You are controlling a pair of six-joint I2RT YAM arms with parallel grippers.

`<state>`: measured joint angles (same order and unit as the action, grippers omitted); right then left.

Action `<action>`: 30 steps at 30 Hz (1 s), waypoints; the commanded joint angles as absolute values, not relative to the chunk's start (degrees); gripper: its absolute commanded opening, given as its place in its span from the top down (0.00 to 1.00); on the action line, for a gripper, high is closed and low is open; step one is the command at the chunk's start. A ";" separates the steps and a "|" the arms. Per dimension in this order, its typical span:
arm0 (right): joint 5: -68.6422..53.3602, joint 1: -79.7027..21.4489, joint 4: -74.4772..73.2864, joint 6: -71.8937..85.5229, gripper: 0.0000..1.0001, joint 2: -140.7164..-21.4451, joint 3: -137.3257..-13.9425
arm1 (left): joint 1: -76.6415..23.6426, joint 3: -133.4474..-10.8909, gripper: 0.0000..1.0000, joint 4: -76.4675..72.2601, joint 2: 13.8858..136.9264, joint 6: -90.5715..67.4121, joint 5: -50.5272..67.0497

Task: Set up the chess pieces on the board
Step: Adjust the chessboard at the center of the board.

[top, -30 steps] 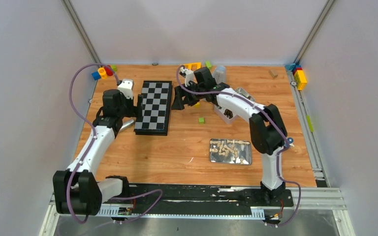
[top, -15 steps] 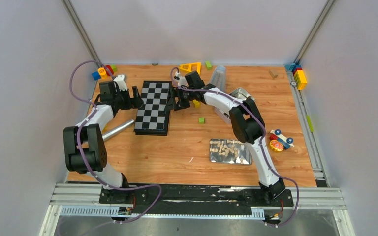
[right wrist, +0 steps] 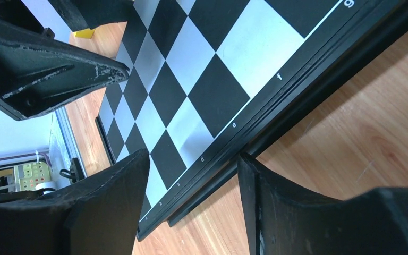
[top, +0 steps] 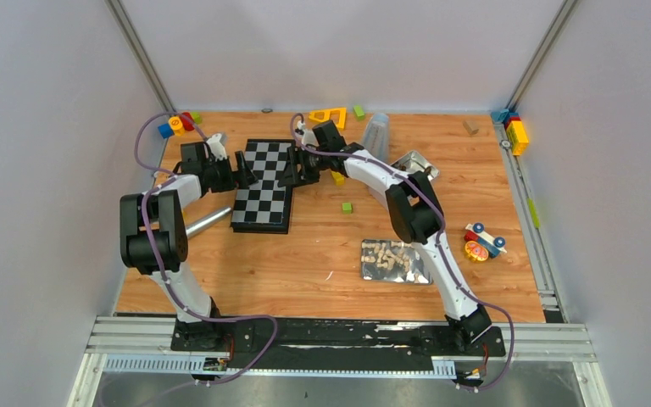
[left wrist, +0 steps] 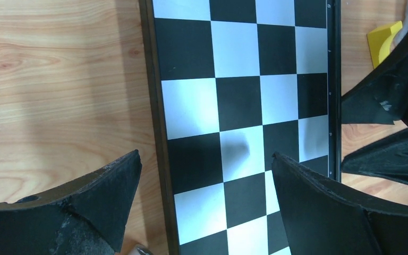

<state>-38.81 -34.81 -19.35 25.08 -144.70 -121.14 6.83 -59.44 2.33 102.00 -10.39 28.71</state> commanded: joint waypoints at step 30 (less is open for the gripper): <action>-37.93 -33.87 -17.54 35.22 1.00 -134.96 -119.62 | 7.00 -56.95 0.00 3.02 92.11 -6.72 35.82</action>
